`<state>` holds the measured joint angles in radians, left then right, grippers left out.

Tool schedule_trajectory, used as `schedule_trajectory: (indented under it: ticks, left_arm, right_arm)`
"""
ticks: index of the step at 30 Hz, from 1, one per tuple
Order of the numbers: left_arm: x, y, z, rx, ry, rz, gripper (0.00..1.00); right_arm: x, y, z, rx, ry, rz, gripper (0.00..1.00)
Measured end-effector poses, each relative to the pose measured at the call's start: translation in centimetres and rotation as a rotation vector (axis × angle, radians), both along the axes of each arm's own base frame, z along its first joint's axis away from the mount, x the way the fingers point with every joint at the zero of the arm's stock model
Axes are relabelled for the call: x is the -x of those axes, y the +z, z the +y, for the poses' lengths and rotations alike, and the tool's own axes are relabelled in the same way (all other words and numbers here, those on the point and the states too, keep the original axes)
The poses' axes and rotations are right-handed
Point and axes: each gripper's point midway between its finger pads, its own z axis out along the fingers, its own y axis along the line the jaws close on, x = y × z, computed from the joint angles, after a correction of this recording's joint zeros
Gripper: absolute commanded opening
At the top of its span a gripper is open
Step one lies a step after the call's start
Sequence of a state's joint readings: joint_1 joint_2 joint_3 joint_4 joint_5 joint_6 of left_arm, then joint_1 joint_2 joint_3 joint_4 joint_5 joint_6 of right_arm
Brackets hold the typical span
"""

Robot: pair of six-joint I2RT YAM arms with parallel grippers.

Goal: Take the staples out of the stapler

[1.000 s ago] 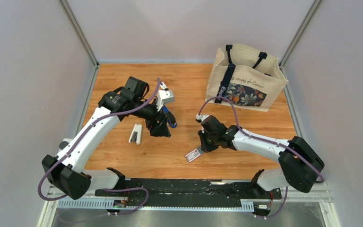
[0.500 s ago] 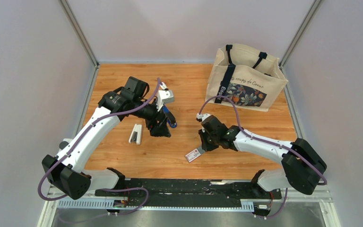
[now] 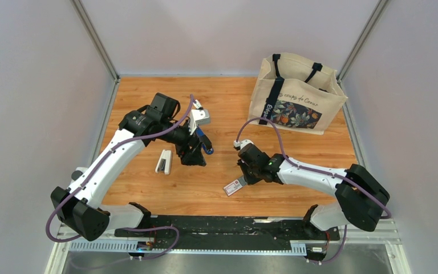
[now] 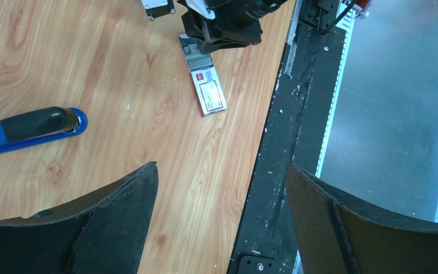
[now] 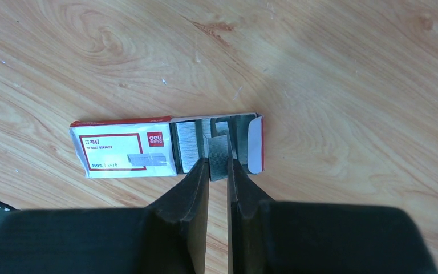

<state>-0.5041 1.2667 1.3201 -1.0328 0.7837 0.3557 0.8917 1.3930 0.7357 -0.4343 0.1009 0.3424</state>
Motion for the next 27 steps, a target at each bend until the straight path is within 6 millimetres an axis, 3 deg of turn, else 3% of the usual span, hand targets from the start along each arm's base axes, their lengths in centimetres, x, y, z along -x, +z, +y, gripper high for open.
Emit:
schedule_trajectory:
  ticks: [10, 19, 27]
  left_arm:
    - [0.1, -0.15, 0.07, -0.002, -0.003, 0.0, 0.89]
    - [0.15, -0.18, 0.1, -0.004, -0.004, 0.001, 0.9]
    - [0.16, -0.2, 0.12, -0.004, -0.006, 0.0, 0.9]
  right_arm:
    - [-0.03, -0.04, 0.19, 0.018, 0.006, -0.014, 0.14]
    - [0.15, -0.34, 0.23, 0.04, 0.014, -0.021, 0.28]
    - [0.28, -0.41, 0.08, 0.06, 0.016, -0.027, 0.3]
